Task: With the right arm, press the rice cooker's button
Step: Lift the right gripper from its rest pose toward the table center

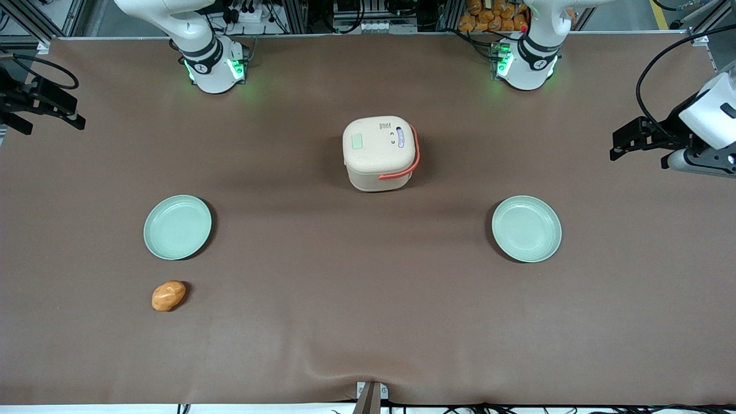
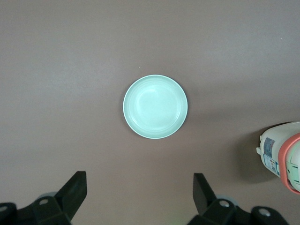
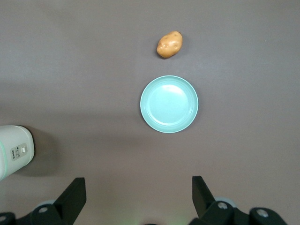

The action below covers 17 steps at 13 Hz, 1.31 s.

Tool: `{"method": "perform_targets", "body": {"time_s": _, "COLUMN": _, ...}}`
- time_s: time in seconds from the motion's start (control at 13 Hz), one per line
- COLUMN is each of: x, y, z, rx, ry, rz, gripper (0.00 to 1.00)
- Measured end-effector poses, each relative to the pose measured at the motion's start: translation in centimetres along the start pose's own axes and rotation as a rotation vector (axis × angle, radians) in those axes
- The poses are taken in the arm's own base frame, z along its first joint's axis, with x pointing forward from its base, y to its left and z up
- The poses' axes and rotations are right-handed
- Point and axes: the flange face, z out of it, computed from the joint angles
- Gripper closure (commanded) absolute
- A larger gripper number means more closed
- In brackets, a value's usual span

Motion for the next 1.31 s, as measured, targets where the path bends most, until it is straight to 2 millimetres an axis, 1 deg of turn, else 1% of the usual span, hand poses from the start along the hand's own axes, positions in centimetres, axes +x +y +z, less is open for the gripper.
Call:
{"method": "perform_targets", "body": {"time_s": 0.38, "x": 0.0, "y": -0.1, "z": 0.0, "rx": 0.0, "ry": 0.0, "rz": -0.001, "gripper": 0.0}}
{"method": "perform_targets", "body": {"time_s": 0.69, "x": -0.1, "y": -0.2, "z": -0.8, "rx": 0.0, "ry": 0.017, "rz": 0.001, "gripper": 0.0}}
{"method": "perform_targets", "body": {"time_s": 0.92, "x": 0.0, "y": -0.6, "z": -0.9, "rx": 0.005, "ry": 0.02, "rz": -0.006, "gripper": 0.0}}
{"method": "perform_targets", "body": {"time_s": 1.08, "x": 0.0, "y": -1.8, "z": -0.8, "rx": 0.028, "ry": 0.02, "rz": -0.019, "gripper": 0.0}}
{"method": "perform_targets", "body": {"time_s": 1.15, "x": 0.0, "y": -2.7, "z": -0.8, "rx": 0.037, "ry": 0.019, "rz": -0.024, "gripper": 0.0}}
{"method": "perform_targets", "body": {"time_s": 1.31, "x": 0.1, "y": -5.6, "z": -0.5, "rx": 0.041, "ry": 0.012, "rz": -0.021, "gripper": 0.0}}
